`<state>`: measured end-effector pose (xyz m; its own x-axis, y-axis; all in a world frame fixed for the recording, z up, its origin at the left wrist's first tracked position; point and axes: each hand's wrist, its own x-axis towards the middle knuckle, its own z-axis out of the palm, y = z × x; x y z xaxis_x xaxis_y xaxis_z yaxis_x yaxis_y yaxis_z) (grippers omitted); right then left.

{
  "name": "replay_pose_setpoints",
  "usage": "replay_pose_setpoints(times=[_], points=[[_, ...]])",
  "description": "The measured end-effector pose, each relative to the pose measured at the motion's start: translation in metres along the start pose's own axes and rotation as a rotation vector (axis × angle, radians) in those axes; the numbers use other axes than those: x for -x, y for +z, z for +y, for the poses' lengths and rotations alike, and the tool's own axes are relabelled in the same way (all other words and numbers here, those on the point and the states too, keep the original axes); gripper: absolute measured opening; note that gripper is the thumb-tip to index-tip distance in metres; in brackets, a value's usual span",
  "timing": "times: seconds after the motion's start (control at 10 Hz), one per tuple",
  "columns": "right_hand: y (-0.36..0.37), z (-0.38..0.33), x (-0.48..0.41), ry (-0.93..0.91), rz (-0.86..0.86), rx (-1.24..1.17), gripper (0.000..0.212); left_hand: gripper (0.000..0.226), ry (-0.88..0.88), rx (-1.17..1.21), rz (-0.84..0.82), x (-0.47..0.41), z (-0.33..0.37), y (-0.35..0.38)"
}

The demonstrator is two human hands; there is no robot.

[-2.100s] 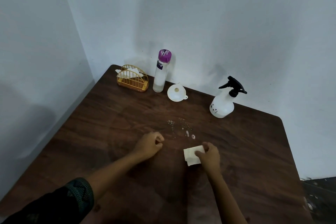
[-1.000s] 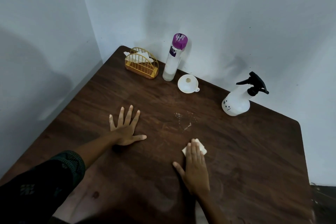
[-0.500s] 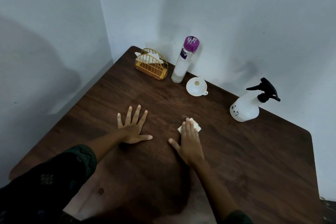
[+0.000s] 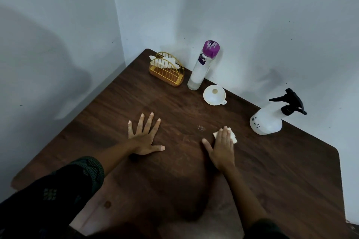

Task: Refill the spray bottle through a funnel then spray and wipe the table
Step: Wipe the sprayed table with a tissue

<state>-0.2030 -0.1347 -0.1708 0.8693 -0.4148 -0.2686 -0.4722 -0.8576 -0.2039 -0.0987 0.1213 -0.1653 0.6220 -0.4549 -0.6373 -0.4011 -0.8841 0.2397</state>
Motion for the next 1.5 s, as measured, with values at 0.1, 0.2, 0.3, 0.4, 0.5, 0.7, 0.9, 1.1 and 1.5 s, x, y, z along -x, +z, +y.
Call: replay_pose_setpoints(times=[0.1, 0.2, 0.3, 0.4, 0.5, 0.7, 0.9, 1.1, 1.5], points=[[0.001, -0.037, -0.014, -0.085, -0.041, -0.018, 0.087, 0.103, 0.003, -0.001, -0.01, 0.0, 0.0, -0.001], [0.012, -0.063, -0.001, -0.229, -0.085, -0.013, 0.093, 0.103, 0.0, -0.006, -0.011, 0.0, 0.001, -0.001], [0.022, -0.06, 0.03, -0.361, -0.1, -0.018, 0.102, 0.103, 0.002, -0.001, -0.009, 0.0, 0.0, -0.001], [0.025, -0.029, 0.066, -0.355, -0.107, -0.017, 0.098, 0.104, 0.007, -0.002, -0.014, 0.0, -0.001, 0.0], [0.02, 0.015, 0.078, -0.209, -0.053, -0.006, 0.103, 0.104, 0.006, -0.006, -0.009, -0.001, -0.001, 0.0], [-0.003, 0.023, 0.016, 0.045, 0.006, -0.06, 0.086, 0.104, 0.006, -0.013, -0.007, 0.0, 0.0, 0.0], [0.005, -0.063, -0.014, -0.155, -0.075, -0.033, 0.088, 0.104, 0.002, -0.002, -0.013, 0.002, 0.001, -0.002], [0.03, -0.06, 0.053, -0.392, -0.092, -0.013, 0.095, 0.104, 0.0, -0.002, -0.005, 0.001, 0.001, -0.001], [0.004, -0.047, 0.001, 0.017, -0.01, -0.089, 0.083, 0.104, 0.012, 0.013, 0.021, 0.001, 0.0, 0.001]])
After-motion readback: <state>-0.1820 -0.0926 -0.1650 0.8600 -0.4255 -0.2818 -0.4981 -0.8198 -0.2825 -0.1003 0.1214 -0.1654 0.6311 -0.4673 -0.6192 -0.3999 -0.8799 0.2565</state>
